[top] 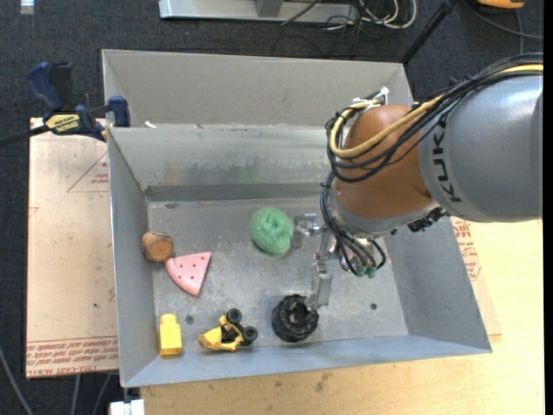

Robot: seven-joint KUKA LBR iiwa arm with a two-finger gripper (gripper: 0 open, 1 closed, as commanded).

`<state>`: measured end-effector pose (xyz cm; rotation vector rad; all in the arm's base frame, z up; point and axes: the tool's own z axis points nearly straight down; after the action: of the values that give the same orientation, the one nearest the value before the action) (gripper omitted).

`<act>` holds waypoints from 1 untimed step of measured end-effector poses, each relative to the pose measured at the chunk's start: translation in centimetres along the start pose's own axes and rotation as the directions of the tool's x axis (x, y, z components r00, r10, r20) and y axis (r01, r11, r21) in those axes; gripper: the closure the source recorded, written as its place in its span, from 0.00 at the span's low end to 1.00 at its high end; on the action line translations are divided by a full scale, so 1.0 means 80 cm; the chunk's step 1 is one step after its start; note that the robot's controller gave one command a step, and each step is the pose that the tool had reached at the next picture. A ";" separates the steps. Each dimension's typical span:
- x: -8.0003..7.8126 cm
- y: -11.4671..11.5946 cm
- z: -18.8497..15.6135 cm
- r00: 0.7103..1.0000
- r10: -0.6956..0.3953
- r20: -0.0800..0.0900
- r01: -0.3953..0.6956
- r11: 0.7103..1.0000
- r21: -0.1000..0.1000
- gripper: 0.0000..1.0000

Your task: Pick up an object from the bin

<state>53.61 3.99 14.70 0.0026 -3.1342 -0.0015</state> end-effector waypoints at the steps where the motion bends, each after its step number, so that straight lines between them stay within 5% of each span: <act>1: -0.002 0.000 -0.005 1.000 0.001 0.007 -0.001 1.000 0.000 0.00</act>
Offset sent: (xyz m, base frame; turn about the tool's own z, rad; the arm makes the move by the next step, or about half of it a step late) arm -0.0508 -0.0390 -0.0770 -0.0725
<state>53.78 3.98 15.12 0.0009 -3.1417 -0.0021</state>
